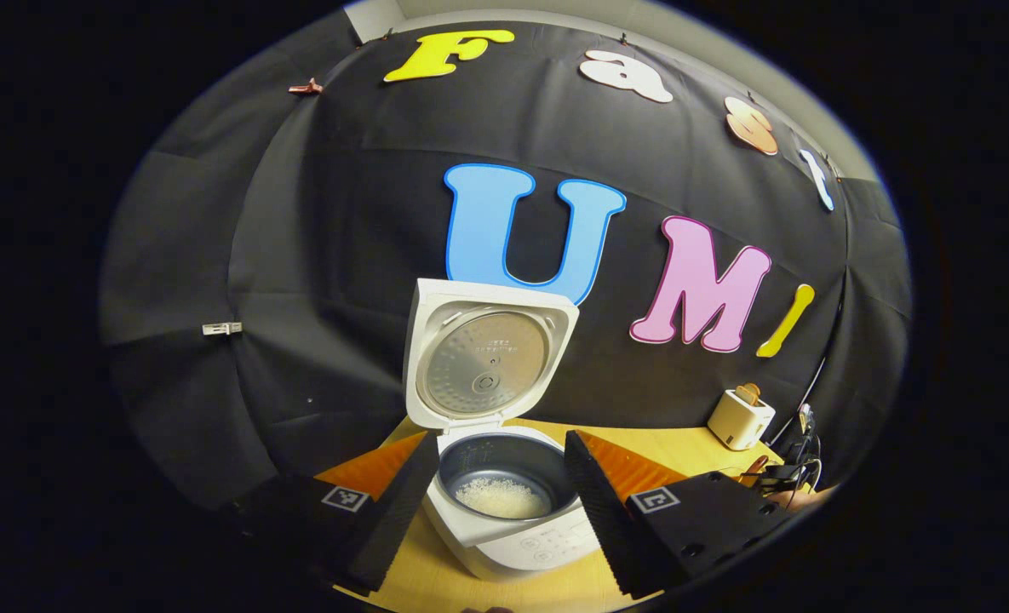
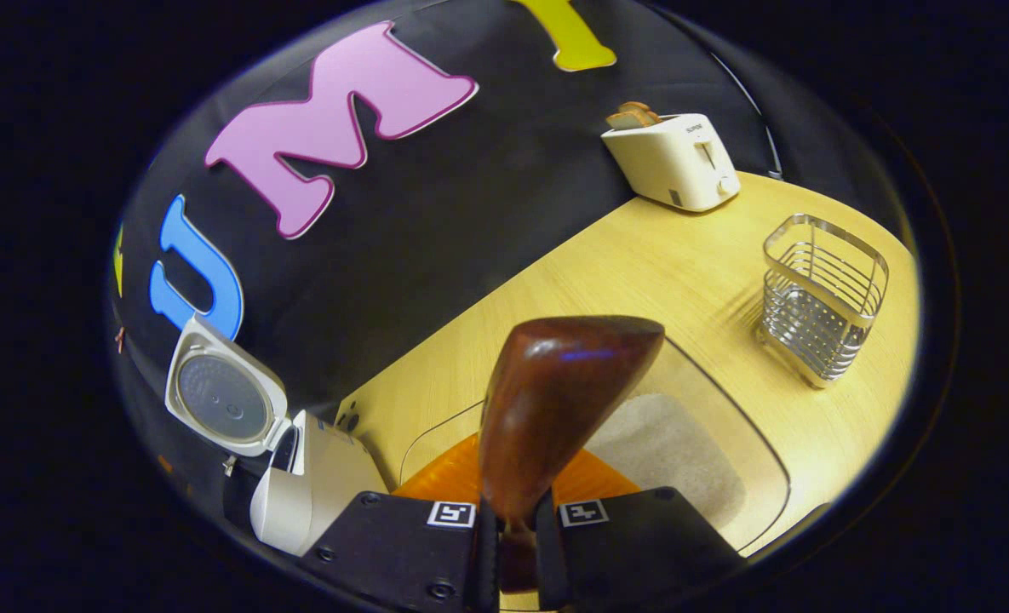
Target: Close the left gripper, press the button to open the rice cooker; take a wooden spoon from the chopstick holder with the right hand, scoop a spoonful of rice and pour it into the rice cooker, then put the wooden spoon back into the chopstick holder.
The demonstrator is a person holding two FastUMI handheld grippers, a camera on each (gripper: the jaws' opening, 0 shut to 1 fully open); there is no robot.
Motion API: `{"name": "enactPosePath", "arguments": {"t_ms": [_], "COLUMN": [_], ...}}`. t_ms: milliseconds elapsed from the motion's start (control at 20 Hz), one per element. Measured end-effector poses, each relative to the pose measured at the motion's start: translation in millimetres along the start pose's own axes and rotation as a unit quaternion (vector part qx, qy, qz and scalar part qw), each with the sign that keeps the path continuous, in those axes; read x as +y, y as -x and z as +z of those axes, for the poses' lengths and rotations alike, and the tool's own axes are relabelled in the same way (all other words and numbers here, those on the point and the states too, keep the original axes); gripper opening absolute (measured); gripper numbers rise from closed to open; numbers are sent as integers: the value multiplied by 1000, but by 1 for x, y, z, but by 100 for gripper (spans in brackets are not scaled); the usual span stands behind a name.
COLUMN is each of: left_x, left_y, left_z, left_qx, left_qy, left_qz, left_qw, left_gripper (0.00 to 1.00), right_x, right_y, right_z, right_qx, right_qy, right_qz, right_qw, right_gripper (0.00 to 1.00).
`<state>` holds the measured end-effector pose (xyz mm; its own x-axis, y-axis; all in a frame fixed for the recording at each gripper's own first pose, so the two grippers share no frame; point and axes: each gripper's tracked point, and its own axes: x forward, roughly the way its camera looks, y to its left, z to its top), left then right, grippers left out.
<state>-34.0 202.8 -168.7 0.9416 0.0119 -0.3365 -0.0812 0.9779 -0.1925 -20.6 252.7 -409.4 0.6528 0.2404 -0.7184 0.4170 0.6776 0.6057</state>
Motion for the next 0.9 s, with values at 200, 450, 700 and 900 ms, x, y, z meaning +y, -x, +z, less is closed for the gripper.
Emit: {"name": "enactPosePath", "arguments": {"t_ms": [200,450,700,900], "left_x": [-6,-14,-14,-3], "left_y": [0,-3,-4,-4], "left_z": [2,4,8,9], "left_qx": [-2,-8,-16,-22], "left_qy": [-1,-1,1,1], "left_qz": [-5,-14,-18,-11], "left_qw": [1000,1000,1000,1000], "left_gripper": [95,95,95,92], "right_x": [-9,2,38,98], "right_y": [12,28,40,39], "right_z": [26,60,93,104], "right_qx": [-23,-46,-66,-60], "right_qy": [-46,-122,-154,-156], "right_qz": [4,32,65,103], "right_qw": [999,991,984,980], "right_gripper": [21,21,21,21]}}
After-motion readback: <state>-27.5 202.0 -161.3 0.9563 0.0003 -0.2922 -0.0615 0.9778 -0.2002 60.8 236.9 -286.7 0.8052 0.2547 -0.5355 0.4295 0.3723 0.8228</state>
